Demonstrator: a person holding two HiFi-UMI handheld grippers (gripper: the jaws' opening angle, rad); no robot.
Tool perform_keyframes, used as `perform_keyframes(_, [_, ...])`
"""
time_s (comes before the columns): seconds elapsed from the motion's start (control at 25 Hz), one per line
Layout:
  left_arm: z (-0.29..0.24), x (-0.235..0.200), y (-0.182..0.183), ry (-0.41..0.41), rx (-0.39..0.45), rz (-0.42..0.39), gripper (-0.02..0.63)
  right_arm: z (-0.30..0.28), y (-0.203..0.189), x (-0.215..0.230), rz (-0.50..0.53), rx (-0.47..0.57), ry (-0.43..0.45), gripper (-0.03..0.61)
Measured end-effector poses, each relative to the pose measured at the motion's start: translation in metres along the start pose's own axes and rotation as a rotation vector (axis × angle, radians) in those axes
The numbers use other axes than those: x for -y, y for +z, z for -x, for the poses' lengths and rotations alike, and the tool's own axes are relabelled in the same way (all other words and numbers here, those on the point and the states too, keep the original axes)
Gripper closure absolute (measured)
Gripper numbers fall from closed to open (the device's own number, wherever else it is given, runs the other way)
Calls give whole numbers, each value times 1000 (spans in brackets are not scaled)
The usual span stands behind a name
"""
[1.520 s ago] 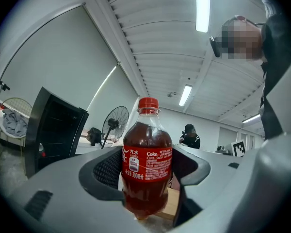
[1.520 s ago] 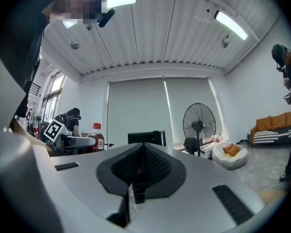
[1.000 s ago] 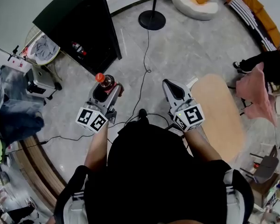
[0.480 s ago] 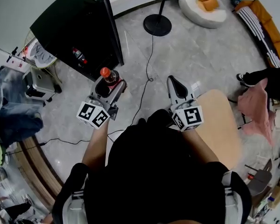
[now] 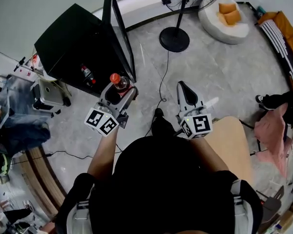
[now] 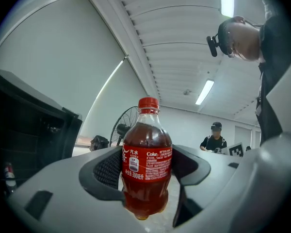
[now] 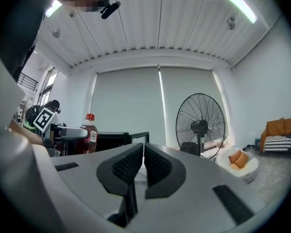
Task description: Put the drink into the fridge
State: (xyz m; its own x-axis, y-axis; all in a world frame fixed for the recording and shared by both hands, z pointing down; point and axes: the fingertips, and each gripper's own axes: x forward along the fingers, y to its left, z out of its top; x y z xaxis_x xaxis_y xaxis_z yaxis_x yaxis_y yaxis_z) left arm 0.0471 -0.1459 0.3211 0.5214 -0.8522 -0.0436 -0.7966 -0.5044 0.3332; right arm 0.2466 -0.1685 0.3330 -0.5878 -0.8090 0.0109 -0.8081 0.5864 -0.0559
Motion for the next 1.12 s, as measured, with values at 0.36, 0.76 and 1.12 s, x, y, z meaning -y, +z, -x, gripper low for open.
perform_keyframes(0.36, [-109, -20, 21, -4, 11, 13, 298, -75, 3, 89, -30, -10, 29, 554])
perform_keyframes(0.76, [-172, -53, 24, 1, 38, 14, 298, -157, -11, 131, -44, -9, 119, 554])
perform_keyframes(1.12, [-152, -108, 23, 147, 51, 0, 298, -211, -27, 105, -32, -34, 212, 554])
